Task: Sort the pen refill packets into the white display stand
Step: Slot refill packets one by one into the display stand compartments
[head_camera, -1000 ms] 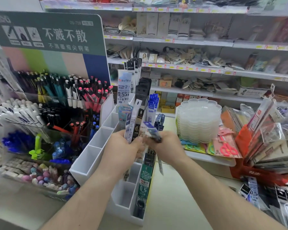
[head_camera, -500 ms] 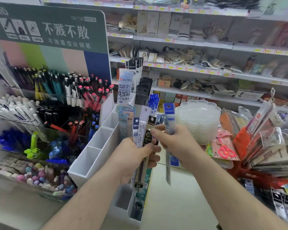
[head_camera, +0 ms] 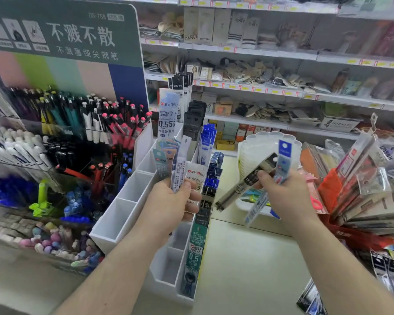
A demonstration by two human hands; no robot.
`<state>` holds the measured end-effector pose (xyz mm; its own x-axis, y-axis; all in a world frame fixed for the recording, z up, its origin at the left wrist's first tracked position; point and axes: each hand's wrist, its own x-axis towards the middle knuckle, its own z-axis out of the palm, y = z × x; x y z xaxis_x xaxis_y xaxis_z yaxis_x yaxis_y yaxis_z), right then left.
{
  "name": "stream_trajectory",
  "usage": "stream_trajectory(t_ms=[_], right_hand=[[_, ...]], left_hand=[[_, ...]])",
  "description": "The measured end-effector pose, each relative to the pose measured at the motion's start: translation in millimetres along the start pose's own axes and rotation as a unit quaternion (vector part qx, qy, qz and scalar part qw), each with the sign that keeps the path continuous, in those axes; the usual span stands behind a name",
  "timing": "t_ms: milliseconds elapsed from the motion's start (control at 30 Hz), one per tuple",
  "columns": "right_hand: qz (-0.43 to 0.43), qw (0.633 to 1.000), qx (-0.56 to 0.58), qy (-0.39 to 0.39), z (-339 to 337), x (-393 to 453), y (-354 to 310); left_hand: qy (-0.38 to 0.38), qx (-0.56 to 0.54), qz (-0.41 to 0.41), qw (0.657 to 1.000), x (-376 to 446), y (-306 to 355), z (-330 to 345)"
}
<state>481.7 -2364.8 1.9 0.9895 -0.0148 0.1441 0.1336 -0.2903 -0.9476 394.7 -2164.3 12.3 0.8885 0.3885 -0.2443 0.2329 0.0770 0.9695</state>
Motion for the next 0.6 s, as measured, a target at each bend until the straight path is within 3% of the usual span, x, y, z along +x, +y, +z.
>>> stream_trajectory(t_ms=[267,500,600], right_hand=[[-0.025,0.993,-0.114,-0.032,41,-2,28],[-0.018,0.997,-0.066,0.039,21,8,16],[-0.023,0.995,-0.093,0.022,26,4,21]], left_hand=[[0.005,-0.008,-0.005,1.0,-4,1,-2],[0.004,-0.001,-0.003,1.0,-7,0,-5],[0.003,-0.003,0.0,1.0,-8,-1,-4]])
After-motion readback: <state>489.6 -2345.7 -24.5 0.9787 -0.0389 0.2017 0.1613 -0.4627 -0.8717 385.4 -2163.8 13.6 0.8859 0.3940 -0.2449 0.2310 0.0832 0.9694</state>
